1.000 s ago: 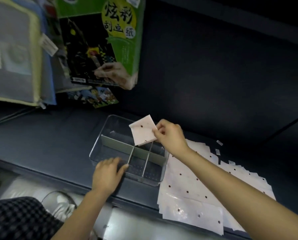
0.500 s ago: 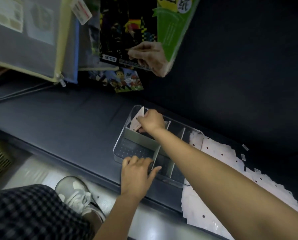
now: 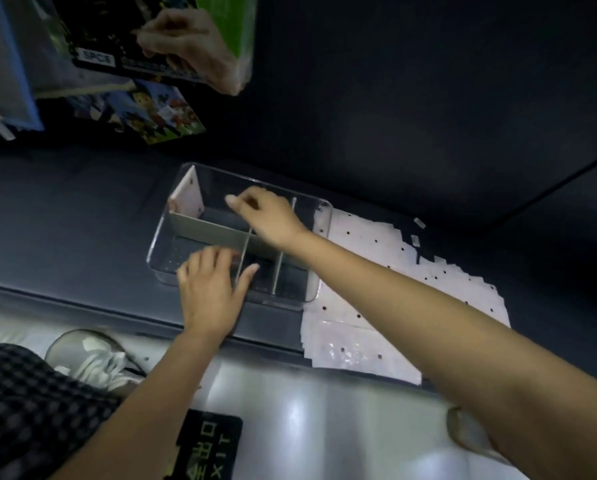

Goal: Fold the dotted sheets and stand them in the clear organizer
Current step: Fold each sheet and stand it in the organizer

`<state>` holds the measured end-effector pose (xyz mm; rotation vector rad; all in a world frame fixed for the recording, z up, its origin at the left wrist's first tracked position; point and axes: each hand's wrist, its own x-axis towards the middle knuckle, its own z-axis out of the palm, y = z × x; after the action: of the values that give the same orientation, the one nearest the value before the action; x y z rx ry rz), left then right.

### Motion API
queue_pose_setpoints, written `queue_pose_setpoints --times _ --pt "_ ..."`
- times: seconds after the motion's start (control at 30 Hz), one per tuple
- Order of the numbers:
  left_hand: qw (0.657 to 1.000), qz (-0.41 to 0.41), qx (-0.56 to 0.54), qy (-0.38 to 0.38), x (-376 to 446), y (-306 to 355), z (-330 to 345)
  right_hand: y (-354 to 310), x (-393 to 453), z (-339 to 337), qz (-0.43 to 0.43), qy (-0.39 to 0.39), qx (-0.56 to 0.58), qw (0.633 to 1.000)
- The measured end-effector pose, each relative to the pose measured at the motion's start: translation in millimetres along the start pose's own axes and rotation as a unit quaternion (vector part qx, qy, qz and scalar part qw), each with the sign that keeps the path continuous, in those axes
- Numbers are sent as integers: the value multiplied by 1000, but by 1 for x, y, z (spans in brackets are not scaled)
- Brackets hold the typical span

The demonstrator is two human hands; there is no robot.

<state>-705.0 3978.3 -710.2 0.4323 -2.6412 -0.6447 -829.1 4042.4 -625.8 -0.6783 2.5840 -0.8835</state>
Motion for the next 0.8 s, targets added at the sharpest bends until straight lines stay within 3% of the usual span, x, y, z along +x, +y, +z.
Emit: queue_pose_setpoints --times 0.07,0.13,0.17,0.23,0.3,0.37,0.5,0.63,0.7,0.8 --pt "996 78 -20 24 -1 17 -2 41 -39 -28 -22 40 9 999" --pt "983 178 -46 2 -5 42 -2 90 -85 -51 -11 51 -10 999" --pt "972 226 -59 -27 -10 56 0 116 -111 -59 4 42 -37 998" --pt "943 276 -85 -164 -26 84 8 165 -164 -68 47 -4 -107 993" --pt "899 261 -62 -346 -49 103 24 207 -215 -69 65 -67 -160 983" --pt "861 253 7 -442 -68 108 39 240 -252 -64 47 -120 -209 969" --pt "850 287 89 -433 -85 101 48 272 -284 -58 -22 -107 -254 961" --pt "853 284 70 -433 -77 106 41 275 -287 -61 -27 -66 -186 980" --pt "848 258 41 -461 -70 114 39 274 -284 -71 -8 -98 -157 983" --pt "836 147 -71 -524 -47 130 31 263 -272 -97 40 -130 -50 990"
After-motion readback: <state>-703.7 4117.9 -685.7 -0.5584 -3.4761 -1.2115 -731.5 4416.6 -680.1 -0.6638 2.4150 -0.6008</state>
